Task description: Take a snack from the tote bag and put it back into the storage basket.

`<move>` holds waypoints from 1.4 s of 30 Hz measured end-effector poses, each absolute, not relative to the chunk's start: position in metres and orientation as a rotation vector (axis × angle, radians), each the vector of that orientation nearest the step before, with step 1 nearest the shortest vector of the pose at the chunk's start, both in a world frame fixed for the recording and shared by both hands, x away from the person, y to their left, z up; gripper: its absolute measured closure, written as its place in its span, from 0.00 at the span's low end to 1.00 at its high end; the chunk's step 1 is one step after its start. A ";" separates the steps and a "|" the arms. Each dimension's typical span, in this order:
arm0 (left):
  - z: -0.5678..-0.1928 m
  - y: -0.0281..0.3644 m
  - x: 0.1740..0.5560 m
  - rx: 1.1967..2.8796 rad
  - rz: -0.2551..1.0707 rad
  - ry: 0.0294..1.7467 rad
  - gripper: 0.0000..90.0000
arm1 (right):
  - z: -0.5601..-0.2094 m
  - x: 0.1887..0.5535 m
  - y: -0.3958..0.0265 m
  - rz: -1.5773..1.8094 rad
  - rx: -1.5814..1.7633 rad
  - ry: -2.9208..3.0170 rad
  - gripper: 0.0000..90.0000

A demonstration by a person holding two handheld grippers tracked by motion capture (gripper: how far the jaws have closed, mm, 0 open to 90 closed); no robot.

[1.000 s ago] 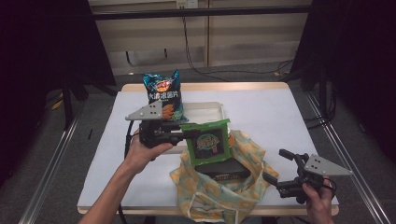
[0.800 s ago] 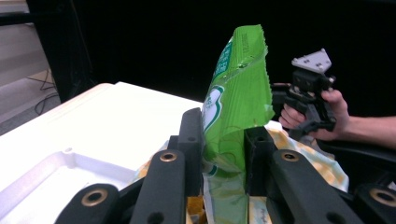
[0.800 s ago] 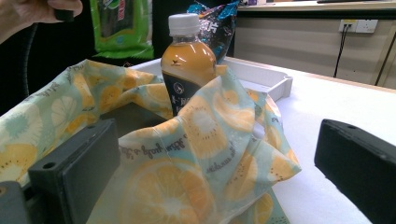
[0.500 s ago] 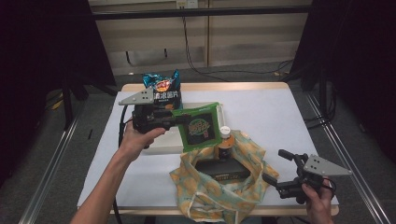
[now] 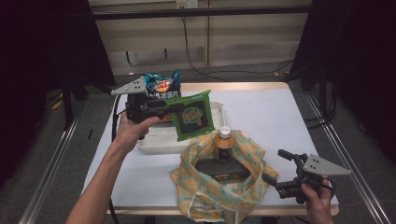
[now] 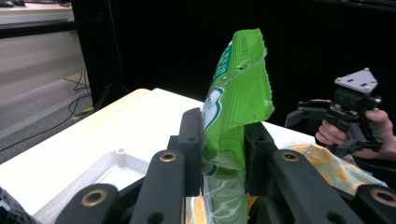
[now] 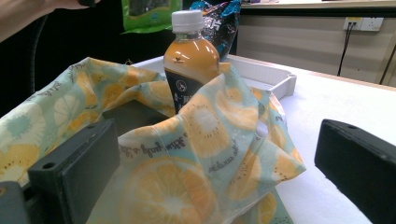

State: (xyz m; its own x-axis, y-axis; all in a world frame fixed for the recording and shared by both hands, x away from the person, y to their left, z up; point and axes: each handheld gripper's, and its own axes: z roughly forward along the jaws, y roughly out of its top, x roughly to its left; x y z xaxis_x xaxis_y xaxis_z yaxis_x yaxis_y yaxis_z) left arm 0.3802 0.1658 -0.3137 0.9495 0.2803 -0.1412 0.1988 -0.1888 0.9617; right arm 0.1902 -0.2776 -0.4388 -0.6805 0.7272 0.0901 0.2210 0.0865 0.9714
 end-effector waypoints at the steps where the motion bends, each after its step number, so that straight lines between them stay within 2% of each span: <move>1: -0.316 0.165 0.383 1.766 0.078 0.362 0.82 | -0.439 0.190 -0.278 1.624 0.933 1.952 0.00; 10: -0.337 0.156 0.406 1.794 0.119 0.436 0.82 | -0.440 0.191 -0.278 1.630 0.935 1.957 0.00; 21: -0.361 0.142 0.436 1.847 0.105 0.470 0.82 | -0.441 0.191 -0.278 1.631 0.941 1.964 0.00; 42: -0.384 0.116 0.483 1.871 0.129 0.519 0.82 | -0.443 0.193 -0.278 1.631 0.938 1.979 0.00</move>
